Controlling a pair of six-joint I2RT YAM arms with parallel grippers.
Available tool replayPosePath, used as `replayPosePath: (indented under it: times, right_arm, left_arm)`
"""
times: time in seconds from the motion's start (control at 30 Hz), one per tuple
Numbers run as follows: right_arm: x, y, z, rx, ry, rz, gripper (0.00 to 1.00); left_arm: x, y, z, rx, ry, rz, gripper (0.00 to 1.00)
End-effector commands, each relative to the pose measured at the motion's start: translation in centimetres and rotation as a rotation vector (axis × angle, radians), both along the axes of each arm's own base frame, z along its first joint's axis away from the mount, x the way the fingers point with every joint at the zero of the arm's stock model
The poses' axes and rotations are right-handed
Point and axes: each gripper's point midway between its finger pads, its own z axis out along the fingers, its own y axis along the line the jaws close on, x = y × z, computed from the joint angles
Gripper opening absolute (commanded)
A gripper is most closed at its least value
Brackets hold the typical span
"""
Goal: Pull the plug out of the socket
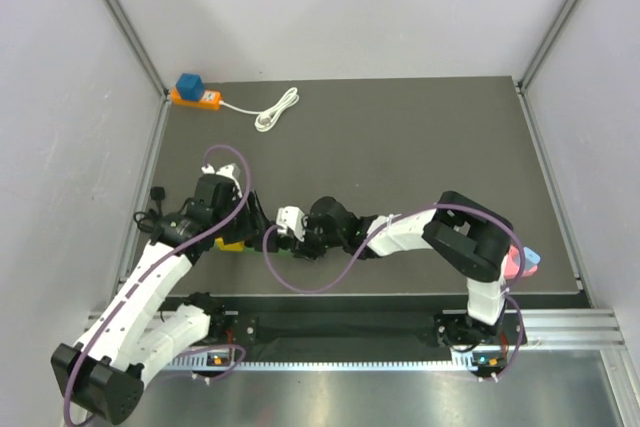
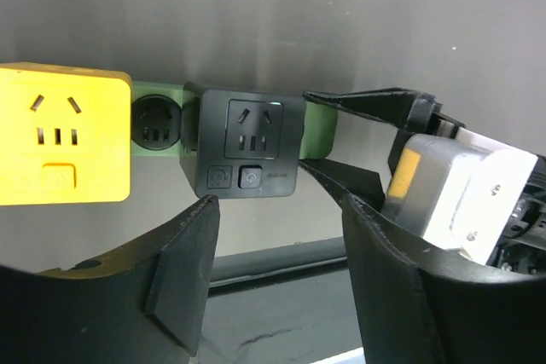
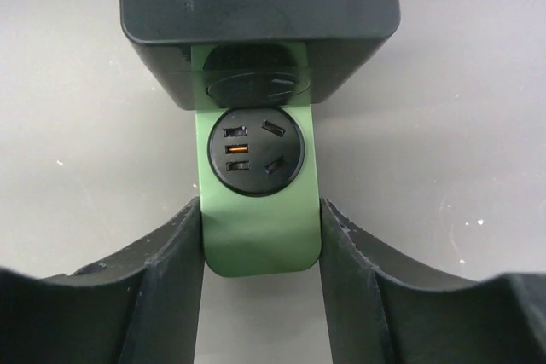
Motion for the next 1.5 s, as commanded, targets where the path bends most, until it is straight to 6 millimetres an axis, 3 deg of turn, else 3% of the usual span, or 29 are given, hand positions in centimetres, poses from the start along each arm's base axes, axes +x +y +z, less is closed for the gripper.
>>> replayPosePath:
  times: [0.0, 0.23, 0.4, 0.53, 0.8, 0.93, 1.3, 1.47]
  right_arm:
    - [2.5, -0.2, 1.7, 0.047, -0.044, -0.032, 0.25]
    - [3.0, -2.4, 2.6, 0.116, -0.022, -0.024, 0.0]
    - [2.6, -2.5, 2.7, 0.133, 0.015, 0.013, 0.0]
    - [2.3, -2.1, 2.4, 0.125, 0.038, 0.034, 0.0]
    - [2.4, -2.0, 2.6, 0.13, 0.04, 0.031, 0.0]
    - [2.4, -1.9, 2.8, 0.135, 0.04, 0.033, 0.0]
    - [2.2, -1.7, 2.8, 0.133, 0.052, 0.04, 0.0]
    - [2.3, -1.7, 2.7, 0.13, 0.055, 0.04, 0.0]
  left_arm:
    - [1.8, 0.0, 0.3, 0.014, -0.051, 0.036, 0.61]
    - [2.4, -0.8, -0.1, 0.018, -0.043, -0.013, 0.64]
    - [2.4, -2.8, -0.8, -0.036, -0.024, -0.131, 0.72]
    - [2.9, -4.1, -0.3, -0.094, -0.06, -0.162, 0.76]
    - [3.5, -3.7, -2.0, 0.014, -0.028, -0.121, 0.7]
    - [3.3, -3.6, -3.0, 0.105, -0.021, -0.109, 0.72]
    - [3.9, -1.8, -0.8, 0.162, -0.142, -0.032, 0.78]
    - [3.4, -2.9, -2.1, 0.144, -0.095, -0.087, 0.78]
